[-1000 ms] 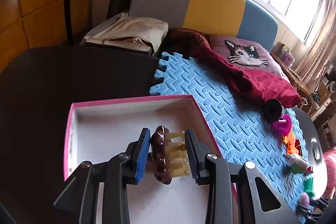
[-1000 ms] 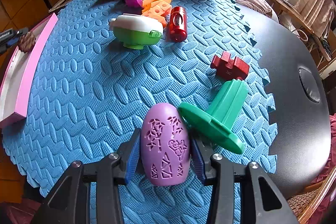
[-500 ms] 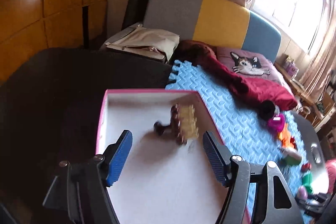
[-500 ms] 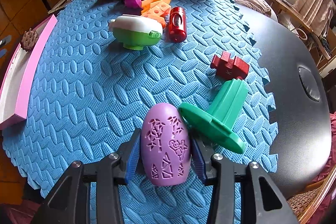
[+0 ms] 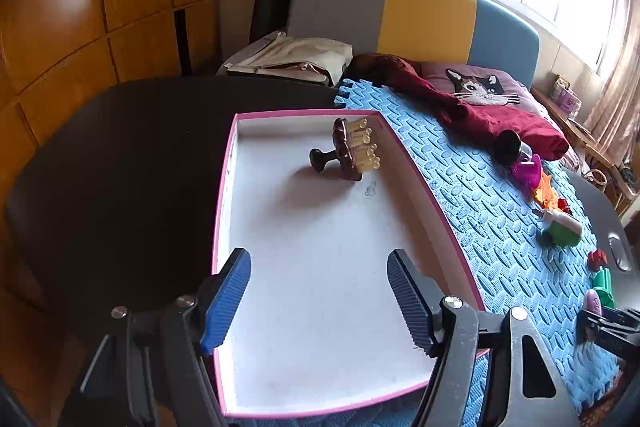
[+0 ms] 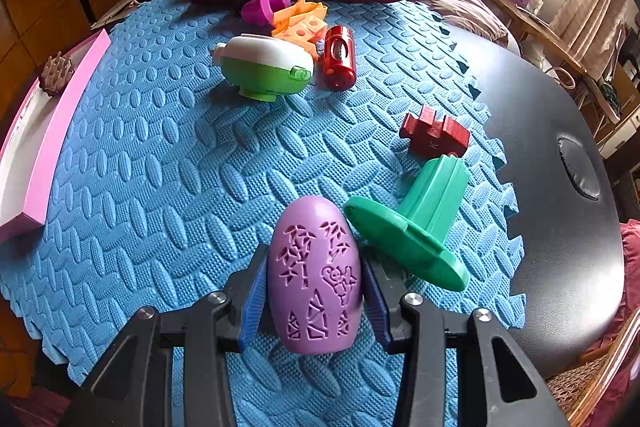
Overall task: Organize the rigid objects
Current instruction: 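Carry the purple egg into the white tray and open the right gripper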
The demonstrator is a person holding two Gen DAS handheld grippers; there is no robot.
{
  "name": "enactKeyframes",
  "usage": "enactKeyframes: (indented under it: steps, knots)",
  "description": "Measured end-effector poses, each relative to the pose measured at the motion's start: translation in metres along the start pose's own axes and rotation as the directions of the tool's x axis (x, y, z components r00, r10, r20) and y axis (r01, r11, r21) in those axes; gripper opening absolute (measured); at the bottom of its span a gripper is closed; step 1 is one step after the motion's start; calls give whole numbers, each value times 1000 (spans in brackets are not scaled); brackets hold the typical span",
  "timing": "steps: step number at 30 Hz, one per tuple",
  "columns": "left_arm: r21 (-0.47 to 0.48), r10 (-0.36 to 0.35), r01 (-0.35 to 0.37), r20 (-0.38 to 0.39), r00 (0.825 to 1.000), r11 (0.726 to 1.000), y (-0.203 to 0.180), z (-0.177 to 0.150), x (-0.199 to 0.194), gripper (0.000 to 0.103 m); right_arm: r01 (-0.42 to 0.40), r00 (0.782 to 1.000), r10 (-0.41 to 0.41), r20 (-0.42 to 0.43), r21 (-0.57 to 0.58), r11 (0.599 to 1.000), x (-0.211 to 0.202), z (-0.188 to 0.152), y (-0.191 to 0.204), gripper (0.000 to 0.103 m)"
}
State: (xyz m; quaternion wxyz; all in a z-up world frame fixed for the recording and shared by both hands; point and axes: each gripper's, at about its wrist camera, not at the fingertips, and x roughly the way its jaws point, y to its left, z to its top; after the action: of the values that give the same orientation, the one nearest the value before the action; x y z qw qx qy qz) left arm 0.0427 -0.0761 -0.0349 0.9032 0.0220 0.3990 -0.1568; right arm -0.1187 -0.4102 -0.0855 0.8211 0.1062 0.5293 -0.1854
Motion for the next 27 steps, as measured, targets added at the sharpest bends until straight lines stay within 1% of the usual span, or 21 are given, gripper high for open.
enactKeyframes:
  steps: [4,12,15,17,19,21,23,27]
  knots:
    - [-9,6,-6,20,1000,1000,4,-3,-11,74,-6,1000,6,3,29,1000,0,-1,-3,44]
    - [-31,31,-30,38,999,999,17,-7,-24,74,-2,1000,0,30,54,999,-3,-4,-2,44]
    - [-45,43,-42,35,998,998,23,-8,-25,74,-79,996,76,45,73,994,-7,0,3,44]
    - [-56,46,-44,34,998,997,28,-9,-26,74,-118,991,116,62,37,992,-13,6,19,44]
    - [-66,53,-51,34,998,996,33,-11,-26,74,-175,981,177,85,-26,984,-21,14,45,44]
    - [-77,62,-59,32,998,995,38,-12,-27,74,-208,971,217,102,-92,974,-28,22,70,44]
    - [-95,71,-68,27,997,993,46,-14,-27,74,-245,958,263,116,-151,958,-36,31,98,44]
    - [-130,94,-91,23,995,987,63,-18,-28,75,-313,928,354,121,-265,912,-48,52,157,44]
